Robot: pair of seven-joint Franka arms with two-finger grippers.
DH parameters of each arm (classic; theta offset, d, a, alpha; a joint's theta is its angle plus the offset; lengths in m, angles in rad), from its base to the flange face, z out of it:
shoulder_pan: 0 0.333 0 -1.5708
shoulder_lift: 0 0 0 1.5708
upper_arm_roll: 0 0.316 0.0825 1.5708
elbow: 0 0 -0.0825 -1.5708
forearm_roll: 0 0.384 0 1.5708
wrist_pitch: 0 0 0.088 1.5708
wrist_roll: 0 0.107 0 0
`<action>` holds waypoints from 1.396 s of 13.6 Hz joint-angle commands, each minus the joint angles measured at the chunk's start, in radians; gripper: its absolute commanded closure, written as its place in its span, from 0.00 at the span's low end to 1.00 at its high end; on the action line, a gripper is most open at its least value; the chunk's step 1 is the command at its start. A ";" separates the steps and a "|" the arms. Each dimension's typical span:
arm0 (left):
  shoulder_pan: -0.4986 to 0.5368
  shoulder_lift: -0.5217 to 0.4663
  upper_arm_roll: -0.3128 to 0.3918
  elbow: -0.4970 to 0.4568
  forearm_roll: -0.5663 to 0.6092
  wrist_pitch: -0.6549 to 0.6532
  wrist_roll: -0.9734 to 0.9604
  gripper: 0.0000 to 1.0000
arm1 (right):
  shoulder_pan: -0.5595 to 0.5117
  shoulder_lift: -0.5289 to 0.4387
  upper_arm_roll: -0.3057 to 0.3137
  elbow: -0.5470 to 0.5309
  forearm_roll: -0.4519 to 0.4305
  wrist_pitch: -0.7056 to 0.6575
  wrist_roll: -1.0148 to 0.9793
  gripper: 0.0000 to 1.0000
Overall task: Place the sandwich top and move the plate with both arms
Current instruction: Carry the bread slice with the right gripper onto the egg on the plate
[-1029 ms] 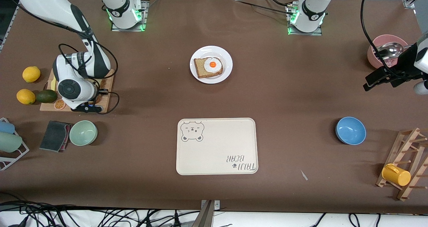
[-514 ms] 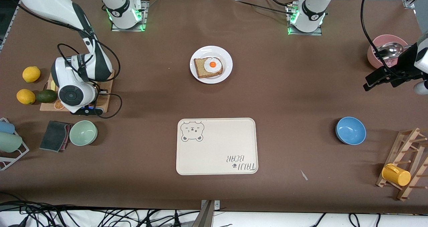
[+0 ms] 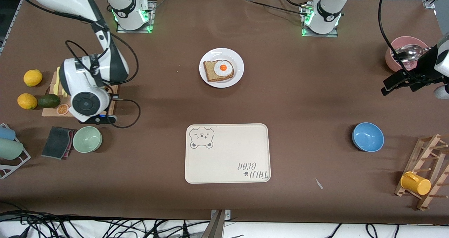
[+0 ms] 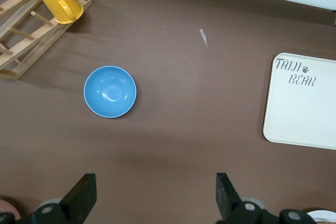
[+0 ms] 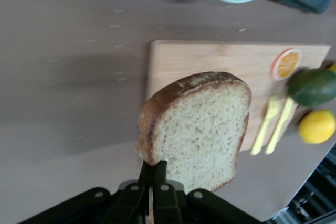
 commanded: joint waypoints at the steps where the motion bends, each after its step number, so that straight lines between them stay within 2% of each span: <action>1: 0.001 0.005 0.000 0.024 -0.023 -0.022 -0.004 0.00 | 0.081 0.061 -0.003 0.109 0.093 -0.087 0.106 1.00; 7: 0.005 0.007 0.001 0.024 -0.021 -0.022 0.002 0.00 | 0.256 0.074 -0.003 0.115 0.268 -0.087 0.416 1.00; 9: 0.004 0.007 0.001 0.024 -0.021 -0.020 0.002 0.00 | 0.310 0.074 -0.003 0.129 0.364 -0.087 0.521 1.00; 11: 0.001 0.007 0.001 0.024 -0.021 -0.020 0.002 0.00 | 0.363 0.074 -0.003 0.155 0.394 -0.087 0.596 1.00; 14: 0.001 0.007 0.001 0.024 -0.021 -0.020 0.002 0.00 | 0.451 0.080 -0.003 0.168 0.492 -0.068 0.735 1.00; 19: 0.005 0.007 0.001 0.024 -0.021 -0.020 0.004 0.00 | 0.621 0.143 -0.003 0.186 0.494 0.060 0.966 1.00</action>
